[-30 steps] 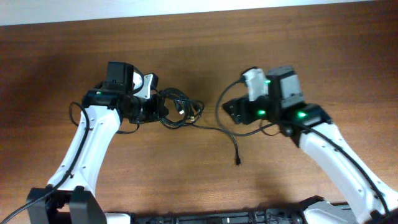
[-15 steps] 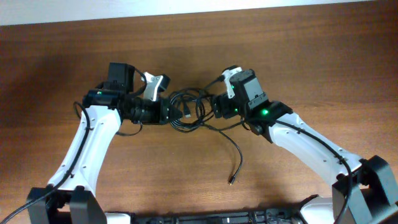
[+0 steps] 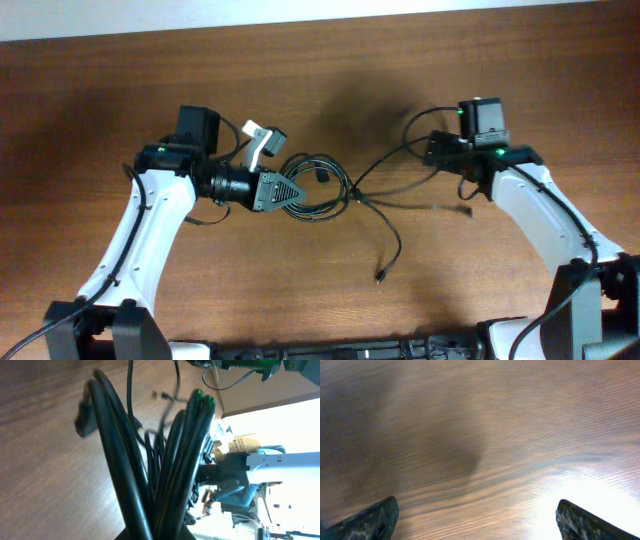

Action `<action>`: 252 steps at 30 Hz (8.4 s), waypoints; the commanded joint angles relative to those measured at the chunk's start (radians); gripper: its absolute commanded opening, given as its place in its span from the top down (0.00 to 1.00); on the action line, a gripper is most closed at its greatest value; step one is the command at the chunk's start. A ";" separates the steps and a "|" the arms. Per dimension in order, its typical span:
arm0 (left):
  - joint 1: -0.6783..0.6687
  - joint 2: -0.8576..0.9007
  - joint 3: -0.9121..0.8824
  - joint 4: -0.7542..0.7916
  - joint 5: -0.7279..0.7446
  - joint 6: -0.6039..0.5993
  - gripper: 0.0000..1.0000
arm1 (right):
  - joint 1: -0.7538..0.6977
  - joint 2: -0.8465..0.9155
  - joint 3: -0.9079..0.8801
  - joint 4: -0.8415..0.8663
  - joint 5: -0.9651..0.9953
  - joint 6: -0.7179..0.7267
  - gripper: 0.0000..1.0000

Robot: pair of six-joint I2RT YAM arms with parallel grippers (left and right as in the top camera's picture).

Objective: Untangle cables

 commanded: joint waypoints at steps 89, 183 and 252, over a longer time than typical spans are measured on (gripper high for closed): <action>-0.056 -0.383 0.001 0.197 -0.537 -0.418 0.01 | 0.256 0.232 0.052 0.105 -0.743 -0.449 0.85; 0.060 -0.248 0.000 0.122 -0.786 -0.568 0.01 | 0.649 0.484 0.389 -0.057 -0.298 0.782 0.70; -0.089 0.386 -0.066 0.149 -1.302 -0.971 1.00 | -0.323 -0.302 0.507 -0.471 -0.370 0.076 0.96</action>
